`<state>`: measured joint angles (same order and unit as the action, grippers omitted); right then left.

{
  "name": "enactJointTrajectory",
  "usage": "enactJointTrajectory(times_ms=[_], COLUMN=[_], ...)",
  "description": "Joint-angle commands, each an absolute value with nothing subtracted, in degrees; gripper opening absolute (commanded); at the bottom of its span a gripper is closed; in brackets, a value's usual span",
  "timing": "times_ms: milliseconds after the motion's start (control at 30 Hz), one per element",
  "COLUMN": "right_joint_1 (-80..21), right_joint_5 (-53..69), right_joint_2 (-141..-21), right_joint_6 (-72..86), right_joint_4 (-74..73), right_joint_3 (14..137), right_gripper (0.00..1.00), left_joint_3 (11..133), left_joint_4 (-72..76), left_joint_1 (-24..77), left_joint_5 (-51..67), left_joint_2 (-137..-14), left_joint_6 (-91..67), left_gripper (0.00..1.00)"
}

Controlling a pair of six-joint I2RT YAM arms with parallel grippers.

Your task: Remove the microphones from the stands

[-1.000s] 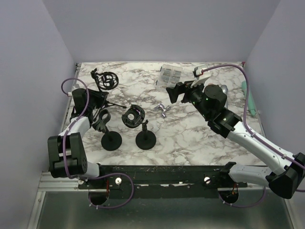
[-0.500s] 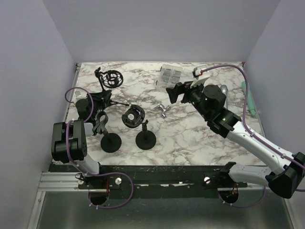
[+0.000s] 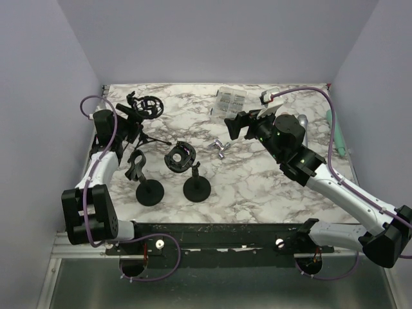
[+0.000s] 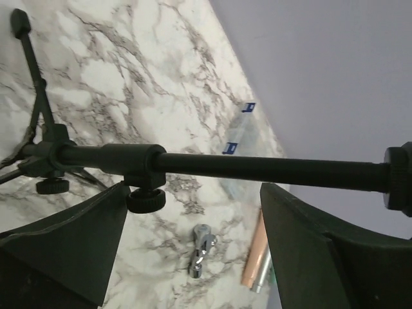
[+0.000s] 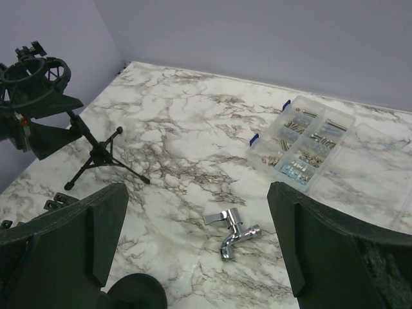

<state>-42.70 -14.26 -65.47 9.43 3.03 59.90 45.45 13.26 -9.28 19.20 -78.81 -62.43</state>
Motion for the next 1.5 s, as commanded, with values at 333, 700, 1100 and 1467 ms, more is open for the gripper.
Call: enactJointTrajectory(times_ms=[333,700,1100,1467], right_joint_1=[-43.1,-43.1,-43.1,-43.0], right_joint_5=[-15.5,-15.2,-15.7,-15.7], right_joint_2=[-65.2,-65.5,-65.6,-65.3], right_joint_6=[9.0,9.2,9.0,9.1], right_joint_4=[4.0,4.0,4.0,4.0], right_joint_3=[59.7,59.7,59.7,59.6], right_gripper=[1.00,1.00,1.00,1.00], left_joint_3=[55.5,51.2,56.4,47.4], left_joint_4=[-17.2,-12.8,-7.1,4.8], left_joint_1=[-9.5,-10.2,-10.3,-11.8], left_joint_5=[16.3,16.7,19.9,22.3], left_joint_2=[-78.4,-75.1,-83.0,-81.7], left_joint_6=[-47.7,-47.2,-52.1,-60.2], left_gripper=[0.83,0.69,0.50,0.50])
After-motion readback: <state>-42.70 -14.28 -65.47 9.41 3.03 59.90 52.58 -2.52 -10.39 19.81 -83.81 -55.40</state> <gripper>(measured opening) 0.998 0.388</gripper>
